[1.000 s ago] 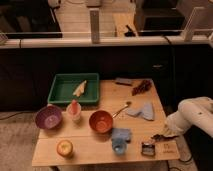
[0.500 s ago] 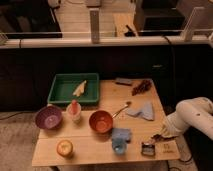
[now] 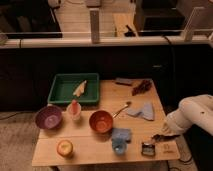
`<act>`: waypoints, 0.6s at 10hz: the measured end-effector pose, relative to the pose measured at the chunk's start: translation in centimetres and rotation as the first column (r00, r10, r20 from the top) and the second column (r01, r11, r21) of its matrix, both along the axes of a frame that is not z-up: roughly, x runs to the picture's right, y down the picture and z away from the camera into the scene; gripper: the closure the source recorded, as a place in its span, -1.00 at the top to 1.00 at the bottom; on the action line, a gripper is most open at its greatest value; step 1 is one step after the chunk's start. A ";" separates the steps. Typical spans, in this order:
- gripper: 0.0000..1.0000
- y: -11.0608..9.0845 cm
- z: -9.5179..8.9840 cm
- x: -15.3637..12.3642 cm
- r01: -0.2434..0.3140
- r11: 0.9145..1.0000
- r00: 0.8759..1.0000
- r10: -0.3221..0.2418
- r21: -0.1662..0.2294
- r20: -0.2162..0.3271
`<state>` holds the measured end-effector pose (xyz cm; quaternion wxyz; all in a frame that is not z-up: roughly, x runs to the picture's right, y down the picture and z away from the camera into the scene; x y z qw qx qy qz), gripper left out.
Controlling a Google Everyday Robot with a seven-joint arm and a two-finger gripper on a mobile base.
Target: Wipe purple bowl with brush
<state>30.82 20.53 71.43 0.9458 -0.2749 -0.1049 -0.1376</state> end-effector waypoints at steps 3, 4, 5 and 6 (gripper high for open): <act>-0.12 1.5 0.8 -0.2 -0.032 0.999 0.999 0.032 -0.026 -0.015; 0.14 2.2 1.2 -1.2 -0.026 0.999 1.000 0.026 -0.027 -0.017; 0.32 2.5 1.5 -1.8 -0.018 0.999 1.000 0.018 -0.028 -0.017; 0.48 2.8 1.7 -2.1 -0.014 0.999 1.000 0.013 -0.030 -0.020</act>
